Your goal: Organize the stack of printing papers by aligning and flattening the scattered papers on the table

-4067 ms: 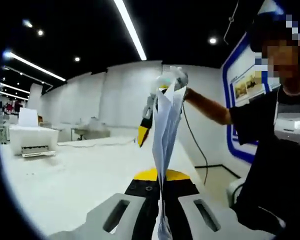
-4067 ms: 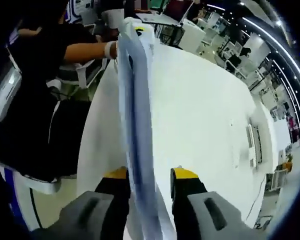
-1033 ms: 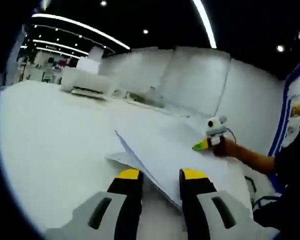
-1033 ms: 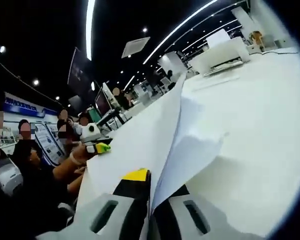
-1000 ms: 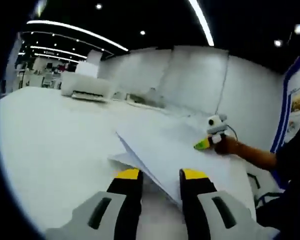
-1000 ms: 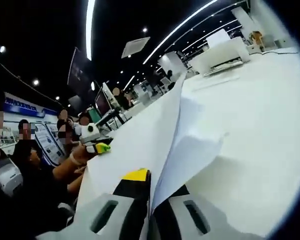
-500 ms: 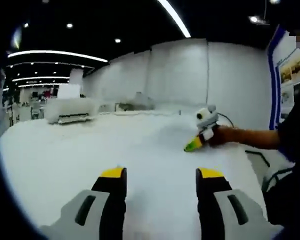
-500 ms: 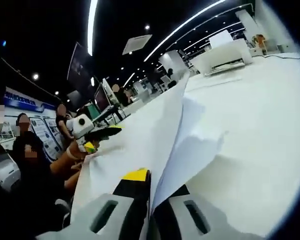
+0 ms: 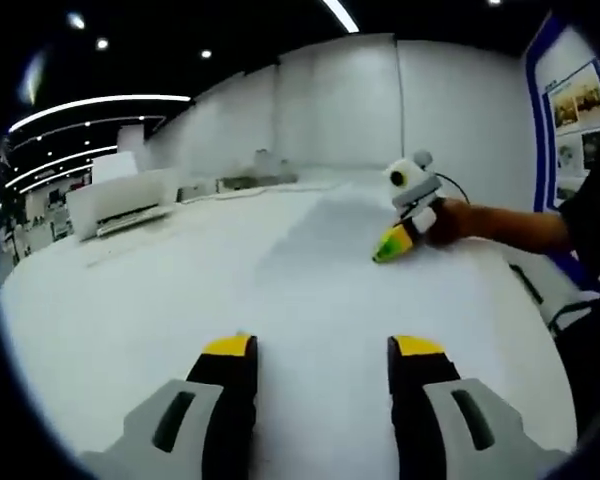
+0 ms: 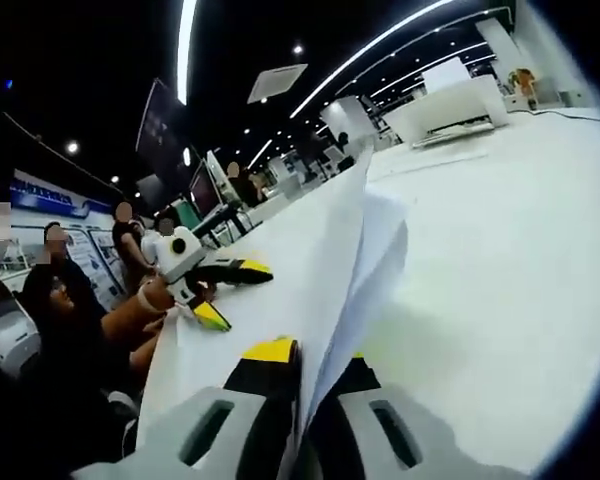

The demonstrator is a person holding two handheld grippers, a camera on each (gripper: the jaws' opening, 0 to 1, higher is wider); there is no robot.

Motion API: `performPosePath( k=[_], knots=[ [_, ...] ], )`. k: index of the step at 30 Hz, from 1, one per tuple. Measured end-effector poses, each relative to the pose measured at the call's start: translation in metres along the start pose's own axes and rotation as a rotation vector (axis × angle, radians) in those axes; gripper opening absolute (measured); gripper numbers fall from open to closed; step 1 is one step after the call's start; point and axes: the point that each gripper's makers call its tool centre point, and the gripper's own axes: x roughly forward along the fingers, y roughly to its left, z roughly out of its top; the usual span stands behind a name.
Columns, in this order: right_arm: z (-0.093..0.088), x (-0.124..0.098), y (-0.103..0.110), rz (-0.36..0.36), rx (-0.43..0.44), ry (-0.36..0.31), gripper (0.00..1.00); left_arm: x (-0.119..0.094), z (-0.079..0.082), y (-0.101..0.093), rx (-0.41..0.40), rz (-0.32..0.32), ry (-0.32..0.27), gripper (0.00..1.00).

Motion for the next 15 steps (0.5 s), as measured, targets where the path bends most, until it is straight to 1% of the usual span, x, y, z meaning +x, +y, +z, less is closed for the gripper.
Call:
performPosePath(
  k=[2, 5, 6, 8, 9, 10, 12, 13, 15],
  knots=[
    [-0.001, 0.000, 0.002, 0.000, -0.004, 0.000, 0.00, -0.008, -0.002, 0.001, 0.001, 0.014, -0.005, 0.61],
    [-0.001, 0.000, 0.002, 0.000, -0.008, -0.001, 0.01, -0.009, -0.002, 0.005, -0.007, 0.027, -0.010, 0.65],
    [-0.004, 0.001, 0.008, -0.002, -0.012, -0.002, 0.01, -0.008, -0.002, 0.003, -0.007, 0.030, -0.012, 0.65],
    [-0.002, 0.000, 0.007, -0.009, -0.035, -0.007, 0.06, -0.009, -0.002, 0.003, -0.006, 0.034, -0.014, 0.65],
    [0.001, -0.002, 0.005, -0.018, -0.042, -0.018, 0.10, -0.008, -0.002, 0.007, -0.008, 0.034, -0.016, 0.65],
    [0.004, -0.004, 0.004, -0.027, -0.051, -0.030, 0.16, -0.008, -0.002, 0.007, -0.010, 0.034, -0.017, 0.65],
    [0.012, -0.009, 0.001, -0.051, -0.093, -0.076, 0.20, -0.008, -0.002, 0.007, -0.011, 0.038, -0.019, 0.65],
    [0.016, -0.014, 0.001, -0.063, -0.125, -0.095, 0.22, -0.006, -0.001, 0.011, -0.012, 0.040, -0.021, 0.65],
    [0.020, -0.028, -0.003, -0.102, -0.212, -0.104, 0.24, -0.006, -0.001, 0.010, -0.015, 0.042, -0.022, 0.65]
  ],
)
